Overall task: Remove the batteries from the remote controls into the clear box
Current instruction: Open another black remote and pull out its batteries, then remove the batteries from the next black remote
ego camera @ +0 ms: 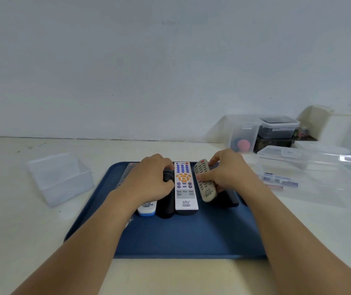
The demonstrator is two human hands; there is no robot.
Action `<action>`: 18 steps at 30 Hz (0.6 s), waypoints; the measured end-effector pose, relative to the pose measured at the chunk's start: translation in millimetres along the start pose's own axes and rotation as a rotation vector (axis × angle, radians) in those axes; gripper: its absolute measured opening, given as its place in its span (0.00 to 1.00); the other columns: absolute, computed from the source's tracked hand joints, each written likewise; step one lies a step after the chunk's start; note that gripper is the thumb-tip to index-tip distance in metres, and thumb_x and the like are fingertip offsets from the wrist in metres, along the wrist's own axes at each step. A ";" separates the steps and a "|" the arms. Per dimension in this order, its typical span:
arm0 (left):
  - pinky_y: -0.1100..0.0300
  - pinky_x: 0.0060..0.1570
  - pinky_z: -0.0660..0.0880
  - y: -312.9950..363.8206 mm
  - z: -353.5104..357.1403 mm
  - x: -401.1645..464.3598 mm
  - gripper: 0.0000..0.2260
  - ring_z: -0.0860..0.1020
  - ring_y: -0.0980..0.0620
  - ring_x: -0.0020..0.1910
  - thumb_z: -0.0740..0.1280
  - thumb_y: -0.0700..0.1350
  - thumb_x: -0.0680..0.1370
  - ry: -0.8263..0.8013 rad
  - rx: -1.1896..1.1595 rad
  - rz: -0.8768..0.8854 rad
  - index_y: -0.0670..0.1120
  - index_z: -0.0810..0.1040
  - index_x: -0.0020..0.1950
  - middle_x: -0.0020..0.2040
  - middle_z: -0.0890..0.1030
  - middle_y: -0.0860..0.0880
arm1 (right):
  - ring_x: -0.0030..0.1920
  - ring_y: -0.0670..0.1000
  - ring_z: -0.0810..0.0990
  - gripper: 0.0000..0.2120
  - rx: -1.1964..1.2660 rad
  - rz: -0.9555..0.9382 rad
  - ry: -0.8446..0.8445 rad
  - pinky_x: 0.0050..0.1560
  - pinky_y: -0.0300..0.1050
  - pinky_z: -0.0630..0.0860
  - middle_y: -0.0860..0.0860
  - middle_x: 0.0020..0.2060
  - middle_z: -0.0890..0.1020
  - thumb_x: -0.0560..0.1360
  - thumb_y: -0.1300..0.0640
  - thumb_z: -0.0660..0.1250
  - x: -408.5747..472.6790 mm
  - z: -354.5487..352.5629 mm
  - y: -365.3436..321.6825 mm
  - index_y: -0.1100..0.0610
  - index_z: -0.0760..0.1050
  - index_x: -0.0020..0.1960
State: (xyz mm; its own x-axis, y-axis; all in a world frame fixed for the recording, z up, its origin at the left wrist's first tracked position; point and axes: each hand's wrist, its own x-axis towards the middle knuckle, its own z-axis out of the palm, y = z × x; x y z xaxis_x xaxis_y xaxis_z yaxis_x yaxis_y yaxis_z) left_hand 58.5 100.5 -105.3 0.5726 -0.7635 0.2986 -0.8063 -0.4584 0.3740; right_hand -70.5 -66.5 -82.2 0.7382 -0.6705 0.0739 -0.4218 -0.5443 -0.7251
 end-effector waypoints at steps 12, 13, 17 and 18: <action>0.73 0.33 0.60 -0.5 0.7 -0.9 0.05 0.73 0.66 0.38 0.71 0.51 0.74 0.007 0.039 0.041 0.58 0.82 0.50 0.40 0.75 0.64 | 0.31 0.57 0.85 0.19 -0.145 0.010 -0.005 0.30 0.52 0.83 0.55 0.33 0.83 0.61 0.53 0.84 -4.9 1.1 -4.3 0.61 0.78 0.41; 0.73 0.33 0.60 -0.6 0.7 -1.0 0.05 0.73 0.67 0.38 0.71 0.51 0.74 0.008 0.040 0.043 0.58 0.82 0.50 0.40 0.75 0.64 | 0.32 0.55 0.84 0.19 -0.174 -0.022 0.042 0.33 0.52 0.83 0.55 0.35 0.83 0.62 0.51 0.84 -4.8 0.8 -4.6 0.60 0.78 0.41; 0.72 0.34 0.61 0.5 0.3 -0.4 0.04 0.74 0.62 0.38 0.71 0.52 0.74 0.006 0.045 0.045 0.59 0.81 0.49 0.40 0.75 0.62 | 0.38 0.49 0.81 0.21 -0.215 -0.185 0.112 0.37 0.44 0.77 0.49 0.34 0.82 0.63 0.38 0.77 -18.6 2.9 -19.4 0.56 0.79 0.38; 0.71 0.34 0.61 0.5 -0.2 -0.1 0.04 0.74 0.61 0.39 0.71 0.51 0.74 0.004 0.046 0.045 0.59 0.81 0.48 0.41 0.75 0.62 | 0.37 0.48 0.81 0.23 -0.255 -0.195 0.035 0.36 0.42 0.76 0.49 0.34 0.82 0.62 0.36 0.76 -24.8 6.2 -25.3 0.56 0.80 0.39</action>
State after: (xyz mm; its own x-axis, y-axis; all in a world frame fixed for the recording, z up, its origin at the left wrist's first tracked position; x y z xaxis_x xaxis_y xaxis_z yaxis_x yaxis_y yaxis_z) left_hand 58.1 100.5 -105.0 0.5362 -0.7820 0.3178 -0.8370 -0.4440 0.3198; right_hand -75.0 -32.9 -69.9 0.8015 -0.5554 0.2216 -0.3955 -0.7703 -0.5002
